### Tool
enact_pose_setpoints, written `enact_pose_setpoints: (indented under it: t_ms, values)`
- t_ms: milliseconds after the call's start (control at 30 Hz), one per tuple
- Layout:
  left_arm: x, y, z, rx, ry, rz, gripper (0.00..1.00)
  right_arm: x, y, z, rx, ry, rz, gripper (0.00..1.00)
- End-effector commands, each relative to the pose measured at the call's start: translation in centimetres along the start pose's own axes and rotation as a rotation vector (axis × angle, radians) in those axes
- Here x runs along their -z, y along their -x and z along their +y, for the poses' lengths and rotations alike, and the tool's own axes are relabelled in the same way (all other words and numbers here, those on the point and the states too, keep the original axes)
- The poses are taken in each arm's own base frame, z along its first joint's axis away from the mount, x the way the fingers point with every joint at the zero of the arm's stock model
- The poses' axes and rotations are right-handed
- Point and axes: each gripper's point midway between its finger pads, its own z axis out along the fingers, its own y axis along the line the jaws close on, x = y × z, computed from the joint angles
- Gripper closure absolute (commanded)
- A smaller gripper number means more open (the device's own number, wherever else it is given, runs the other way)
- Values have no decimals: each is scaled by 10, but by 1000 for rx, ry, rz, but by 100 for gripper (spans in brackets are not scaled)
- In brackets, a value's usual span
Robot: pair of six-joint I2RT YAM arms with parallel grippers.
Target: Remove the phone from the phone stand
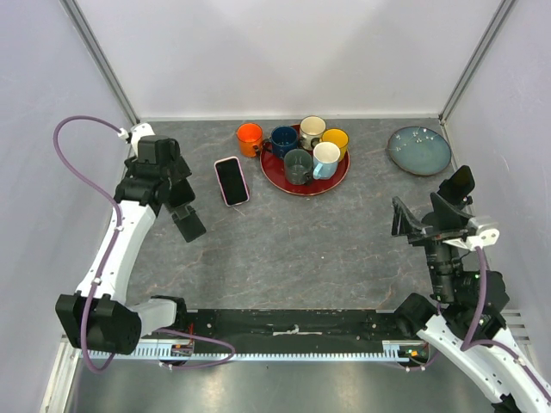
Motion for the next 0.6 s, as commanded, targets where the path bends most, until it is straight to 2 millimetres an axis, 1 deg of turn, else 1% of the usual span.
enact_pose_setpoints:
  t_ms: [0,33,67,100,133,167,200,233,267,300,367,400,433,467,500,533,567]
  values:
    - [32,30,-35,-39,-222,-20,95,-10,-8,31,-28,123,67,2]
    - [37,21,-39,-52,-258,21,96,-12,-3,36,-34,136,74,2]
    - [42,21,-42,-58,-278,32,96,-14,-4,45,-34,178,88,2]
    - [45,17,-43,-66,-291,49,96,-18,-20,55,-19,208,159,2]
    - [49,11,-44,-75,-309,74,96,-20,-15,62,-26,235,167,2]
    - [53,9,-45,-80,-324,79,96,-20,-17,75,-27,294,193,2]
    - [58,8,-46,-79,-336,84,97,-24,-33,83,-19,317,262,2]
    - [65,9,-48,-71,-360,81,97,-26,-29,90,-32,336,274,2]
    - [70,4,-50,-73,-381,93,97,-27,-35,97,-38,360,303,2]
    - [74,3,-53,-62,-400,98,97,-30,-50,107,-39,390,361,2]
    - [86,-2,-60,-53,-454,109,98,-32,-58,119,-85,412,418,2]
    - [92,-5,-65,-32,-482,125,98,-34,-74,128,-99,430,477,2]
    - [96,-8,-69,-23,-501,132,98,-33,-79,135,-137,441,510,2]
    - [101,-14,-75,-20,-532,140,98,-34,-95,141,-141,450,565,2]
    - [105,-18,-80,6,-548,151,98,-36,-99,146,-158,460,574,2]
    - [109,-31,-87,4,-571,179,98,-32,-108,156,-218,483,618,2]
    - [114,-30,-94,23,-605,159,98,-33,-126,159,-238,460,675,2]
